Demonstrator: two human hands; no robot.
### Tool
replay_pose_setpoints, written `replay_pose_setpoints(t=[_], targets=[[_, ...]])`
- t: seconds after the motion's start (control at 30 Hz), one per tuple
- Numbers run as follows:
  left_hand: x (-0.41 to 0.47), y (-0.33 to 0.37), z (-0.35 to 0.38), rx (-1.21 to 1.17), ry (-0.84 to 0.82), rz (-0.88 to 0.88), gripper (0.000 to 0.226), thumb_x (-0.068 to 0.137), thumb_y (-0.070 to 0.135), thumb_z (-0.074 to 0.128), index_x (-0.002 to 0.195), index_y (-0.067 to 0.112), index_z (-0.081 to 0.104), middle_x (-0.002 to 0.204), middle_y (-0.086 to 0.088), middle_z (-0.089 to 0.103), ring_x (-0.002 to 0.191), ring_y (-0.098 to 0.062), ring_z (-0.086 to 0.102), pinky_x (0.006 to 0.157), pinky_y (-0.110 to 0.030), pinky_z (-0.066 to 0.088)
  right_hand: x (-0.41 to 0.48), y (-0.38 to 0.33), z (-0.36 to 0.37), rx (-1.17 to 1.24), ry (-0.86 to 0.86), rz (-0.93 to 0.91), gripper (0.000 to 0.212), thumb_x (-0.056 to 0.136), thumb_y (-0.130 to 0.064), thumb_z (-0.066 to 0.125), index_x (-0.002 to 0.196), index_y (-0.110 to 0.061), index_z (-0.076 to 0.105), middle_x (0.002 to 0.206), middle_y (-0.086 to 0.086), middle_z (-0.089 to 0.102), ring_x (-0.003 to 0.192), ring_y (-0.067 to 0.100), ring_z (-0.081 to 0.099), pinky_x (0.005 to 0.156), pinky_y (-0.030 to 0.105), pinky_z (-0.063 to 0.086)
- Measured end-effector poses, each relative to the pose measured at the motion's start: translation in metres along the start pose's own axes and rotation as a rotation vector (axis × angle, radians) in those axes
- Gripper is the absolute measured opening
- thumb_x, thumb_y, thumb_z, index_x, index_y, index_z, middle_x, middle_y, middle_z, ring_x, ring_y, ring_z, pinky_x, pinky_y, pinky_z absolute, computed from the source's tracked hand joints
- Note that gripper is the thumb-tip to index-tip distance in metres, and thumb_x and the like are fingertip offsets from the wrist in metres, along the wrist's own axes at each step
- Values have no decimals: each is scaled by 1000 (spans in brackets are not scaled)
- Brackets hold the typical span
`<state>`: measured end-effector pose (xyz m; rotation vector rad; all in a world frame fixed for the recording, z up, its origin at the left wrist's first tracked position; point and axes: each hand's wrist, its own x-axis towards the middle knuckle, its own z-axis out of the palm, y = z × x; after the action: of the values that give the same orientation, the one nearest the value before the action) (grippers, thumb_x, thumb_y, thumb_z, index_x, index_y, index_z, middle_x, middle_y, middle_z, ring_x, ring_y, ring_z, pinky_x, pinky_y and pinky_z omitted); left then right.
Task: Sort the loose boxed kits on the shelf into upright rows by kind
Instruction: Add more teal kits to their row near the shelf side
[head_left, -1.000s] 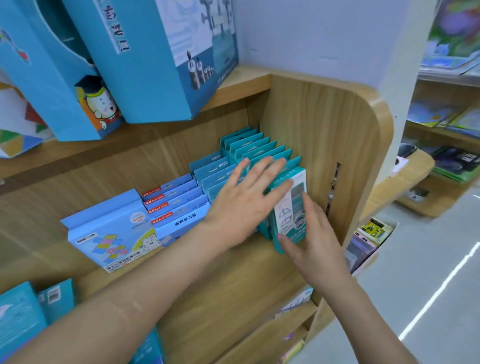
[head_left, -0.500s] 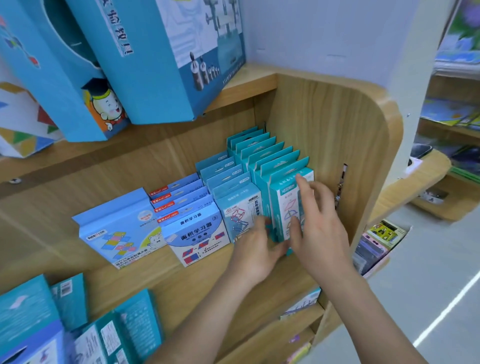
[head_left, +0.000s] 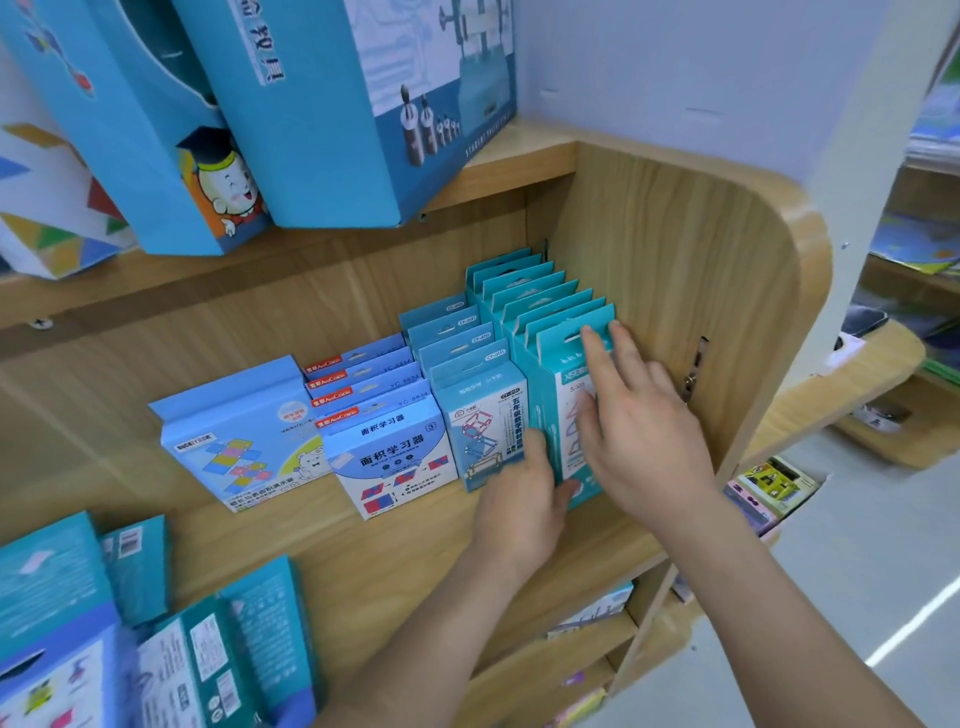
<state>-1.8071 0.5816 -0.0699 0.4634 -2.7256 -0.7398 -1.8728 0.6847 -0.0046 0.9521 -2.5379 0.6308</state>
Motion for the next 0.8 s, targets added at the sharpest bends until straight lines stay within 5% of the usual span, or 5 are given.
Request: replay_pose_setpoints(t=[0.17, 0.4, 0.67, 0.8], targets=[[-5, 1, 2, 68, 30, 21, 34, 92, 34, 56, 112, 16, 34, 91, -10, 68, 77, -29, 65, 57, -37, 48, -9, 3, 1, 45, -7, -9, 61, 94, -30, 45, 148, -23, 16, 158, 5, 10, 132, 25, 38, 87, 34, 51], [-2, -3, -1, 43, 143, -62, 42, 81, 48, 66, 104, 22, 44, 87, 3, 69, 74, -16, 65, 60, -31, 50, -24, 18, -4, 328, 146, -106, 52, 88, -12, 55, 138, -18, 39, 149, 2, 31, 121, 14, 46, 73, 29, 56], [-9, 2, -7, -63, 209, -146, 48, 76, 51, 70, 108, 24, 46, 96, 3, 70, 81, -11, 66, 65, -23, 49, -37, 31, 0, 493, 139, -154, 44, 90, -10, 50, 134, -15, 46, 130, -2, 46, 108, 14, 53, 79, 32, 55], [-11, 1, -6, -107, 248, -159, 46, 74, 51, 72, 103, 26, 48, 85, 6, 67, 74, -11, 64, 68, -32, 53, -41, 35, 4, 521, 135, -130, 43, 89, -15, 47, 132, -15, 49, 125, -2, 50, 107, 12, 53, 80, 31, 53]])
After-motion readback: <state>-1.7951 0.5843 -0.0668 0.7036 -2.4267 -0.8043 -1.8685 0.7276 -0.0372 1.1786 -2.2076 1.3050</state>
